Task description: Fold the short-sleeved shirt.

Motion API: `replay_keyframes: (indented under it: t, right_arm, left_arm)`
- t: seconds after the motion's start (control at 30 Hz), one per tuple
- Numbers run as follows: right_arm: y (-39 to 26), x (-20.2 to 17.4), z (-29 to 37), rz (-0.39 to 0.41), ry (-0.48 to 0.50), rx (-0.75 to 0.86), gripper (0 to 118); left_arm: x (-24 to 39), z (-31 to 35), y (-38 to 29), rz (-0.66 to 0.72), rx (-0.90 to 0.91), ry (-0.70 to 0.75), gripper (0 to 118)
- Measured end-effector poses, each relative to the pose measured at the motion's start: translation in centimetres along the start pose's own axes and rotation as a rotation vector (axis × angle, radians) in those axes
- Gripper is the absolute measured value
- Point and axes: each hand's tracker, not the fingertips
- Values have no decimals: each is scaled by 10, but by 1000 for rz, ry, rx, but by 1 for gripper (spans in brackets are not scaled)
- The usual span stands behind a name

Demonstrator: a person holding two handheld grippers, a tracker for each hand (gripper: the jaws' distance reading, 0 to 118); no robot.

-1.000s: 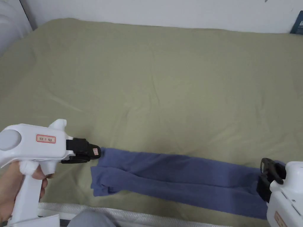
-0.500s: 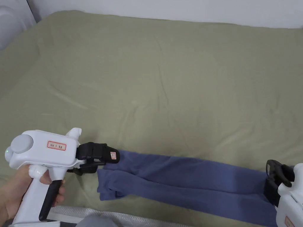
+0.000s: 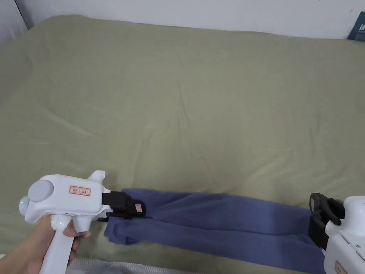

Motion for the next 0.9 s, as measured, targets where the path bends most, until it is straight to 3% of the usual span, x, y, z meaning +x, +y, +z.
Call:
replay_keyframes:
  t: [0.17, 0.43, 0.63, 0.8, 0.9]
  right_arm:
    - [6, 1, 6, 4, 10, 20, 0]
    - [19, 4, 6, 5, 32, 77, 0]
    - [22, 5, 12, 25, -42, 161, 0]
    - [32, 22, 28, -74, -127, 228, 0]
    - [33, 33, 39, -74, -182, 257, 0]
  left_arm:
    - [9, 23, -3, 77, 54, -22, 5]
    - [5, 112, -10, 139, 255, 83, 5]
    - [63, 134, -25, 16, 276, 133, 5]
    - [137, 98, -31, -135, 224, 159, 5]
    - [169, 62, -35, -186, 181, 162, 5]
